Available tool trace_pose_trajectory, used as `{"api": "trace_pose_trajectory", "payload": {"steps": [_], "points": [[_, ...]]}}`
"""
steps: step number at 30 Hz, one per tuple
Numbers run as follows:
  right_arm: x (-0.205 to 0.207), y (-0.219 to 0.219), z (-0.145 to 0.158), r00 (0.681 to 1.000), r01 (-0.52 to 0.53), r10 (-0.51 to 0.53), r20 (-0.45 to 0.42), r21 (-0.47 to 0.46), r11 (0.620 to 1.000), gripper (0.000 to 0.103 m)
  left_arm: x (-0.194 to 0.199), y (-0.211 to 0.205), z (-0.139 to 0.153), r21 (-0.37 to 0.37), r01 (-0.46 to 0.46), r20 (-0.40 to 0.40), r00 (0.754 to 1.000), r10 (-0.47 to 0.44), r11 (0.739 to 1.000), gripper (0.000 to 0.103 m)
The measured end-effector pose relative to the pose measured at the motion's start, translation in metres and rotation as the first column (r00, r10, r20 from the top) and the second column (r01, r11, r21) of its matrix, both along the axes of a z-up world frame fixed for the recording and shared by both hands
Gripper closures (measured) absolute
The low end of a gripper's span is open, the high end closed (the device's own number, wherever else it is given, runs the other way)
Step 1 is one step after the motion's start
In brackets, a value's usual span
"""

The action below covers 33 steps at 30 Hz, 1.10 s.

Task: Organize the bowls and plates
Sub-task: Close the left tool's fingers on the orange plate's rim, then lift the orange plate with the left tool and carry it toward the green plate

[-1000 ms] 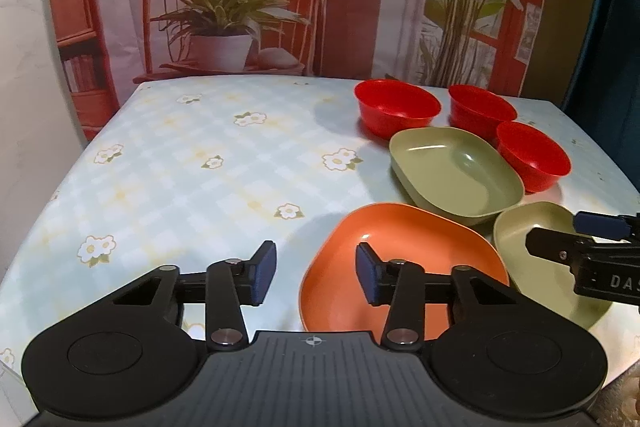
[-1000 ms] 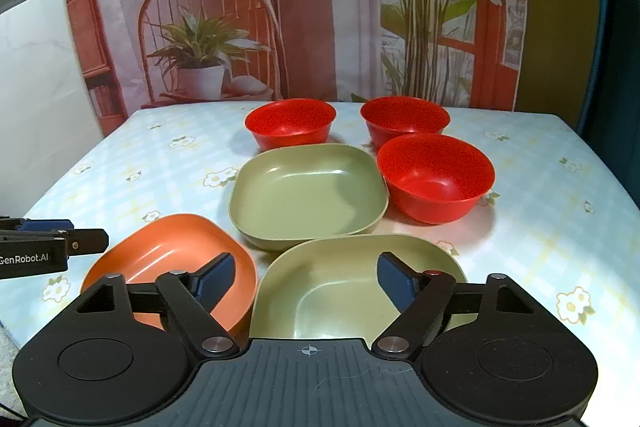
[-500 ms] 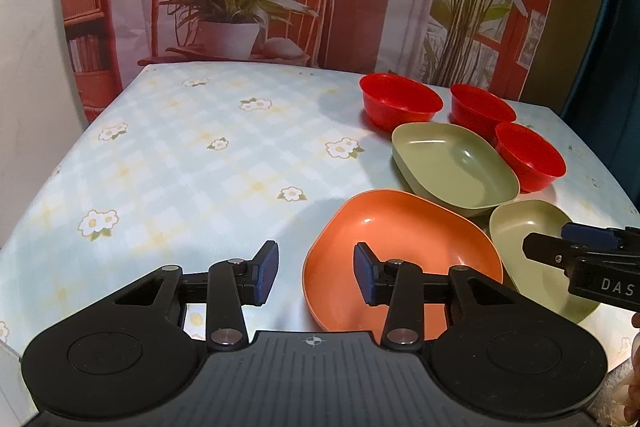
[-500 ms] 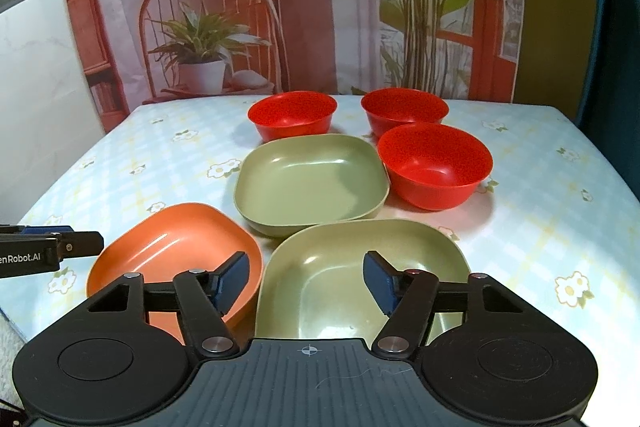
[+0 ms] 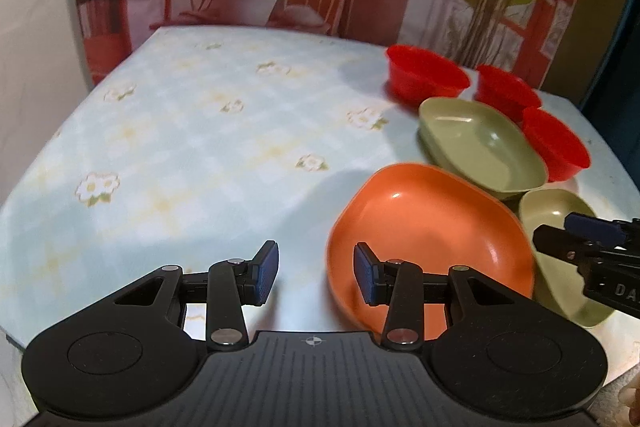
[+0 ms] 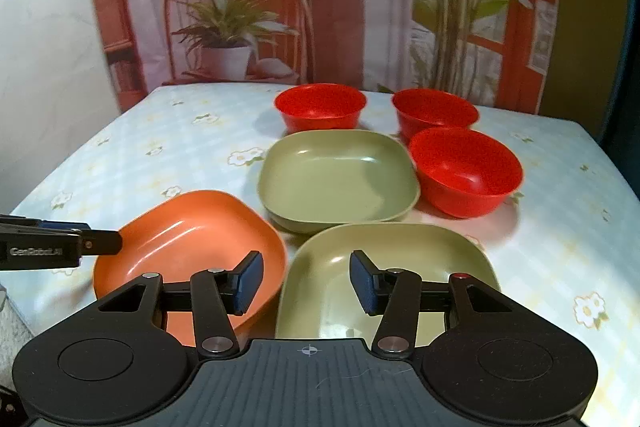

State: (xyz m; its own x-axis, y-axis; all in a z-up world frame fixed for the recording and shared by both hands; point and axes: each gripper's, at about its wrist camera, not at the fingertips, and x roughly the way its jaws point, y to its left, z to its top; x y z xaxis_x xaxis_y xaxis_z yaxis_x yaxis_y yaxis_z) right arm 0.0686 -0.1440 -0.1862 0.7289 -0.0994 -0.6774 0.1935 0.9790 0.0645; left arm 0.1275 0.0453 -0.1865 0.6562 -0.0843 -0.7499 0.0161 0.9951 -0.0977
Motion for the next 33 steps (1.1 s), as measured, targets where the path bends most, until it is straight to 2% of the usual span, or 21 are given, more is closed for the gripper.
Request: {"api": "trace_pose_trajectory", "payload": {"steps": [4, 6, 11, 13, 15, 17, 20, 23, 25, 33], "points": [[0.006, 0.003, -0.003, 1.000, -0.019, 0.019, -0.010, -0.004, 1.000, 0.061, 0.005, 0.006, -0.010, -0.023, -0.024, -0.043, 0.999, 0.023, 0.999, 0.064], [0.009, 0.005, -0.004, 1.000, -0.028, 0.028, -0.010, -0.007, 1.000, 0.063, 0.006, 0.008, -0.012, -0.031, -0.029, -0.048, 0.998, 0.027, 0.999, 0.071], [0.012, 0.008, -0.007, 0.998, -0.059, 0.058, -0.018, -0.009, 0.998, 0.071, 0.006, 0.010, -0.015, -0.038, -0.035, -0.049, 0.998, 0.033, 0.999, 0.071], [0.013, 0.010, -0.008, 0.997, -0.073, 0.073, -0.019, -0.009, 0.997, 0.077, 0.005, 0.010, -0.015, -0.044, -0.036, -0.049, 0.998, 0.034, 0.998, 0.071], [0.013, 0.012, -0.008, 0.996, -0.088, 0.088, -0.020, -0.001, 0.996, 0.088, 0.005, 0.012, -0.016, -0.054, -0.037, -0.049, 0.998, 0.035, 0.998, 0.071], [0.013, 0.013, -0.008, 0.994, -0.103, 0.103, -0.024, 0.012, 0.995, 0.094, 0.003, 0.015, -0.016, -0.065, -0.038, -0.051, 0.998, 0.034, 0.997, 0.071], [0.012, 0.011, -0.008, 0.995, -0.101, 0.102, -0.020, 0.025, 0.995, 0.094, 0.003, 0.016, -0.016, -0.074, -0.039, -0.053, 0.998, 0.035, 0.996, 0.073], [0.013, 0.009, -0.007, 0.995, -0.099, 0.099, -0.016, 0.042, 0.994, 0.095, 0.002, 0.013, -0.015, -0.097, -0.013, -0.049, 0.999, 0.008, 0.995, 0.096], [0.013, 0.009, -0.006, 0.994, -0.110, 0.111, -0.011, 0.050, 0.993, 0.096, 0.001, 0.008, -0.012, -0.068, 0.001, -0.034, 0.999, -0.004, 0.998, 0.096], [0.016, 0.003, 0.004, 0.996, -0.092, 0.091, 0.010, 0.048, 0.995, 0.097, 0.011, 0.000, 0.009, -0.046, 0.051, 0.027, 0.998, -0.050, 0.998, 0.096]]}}
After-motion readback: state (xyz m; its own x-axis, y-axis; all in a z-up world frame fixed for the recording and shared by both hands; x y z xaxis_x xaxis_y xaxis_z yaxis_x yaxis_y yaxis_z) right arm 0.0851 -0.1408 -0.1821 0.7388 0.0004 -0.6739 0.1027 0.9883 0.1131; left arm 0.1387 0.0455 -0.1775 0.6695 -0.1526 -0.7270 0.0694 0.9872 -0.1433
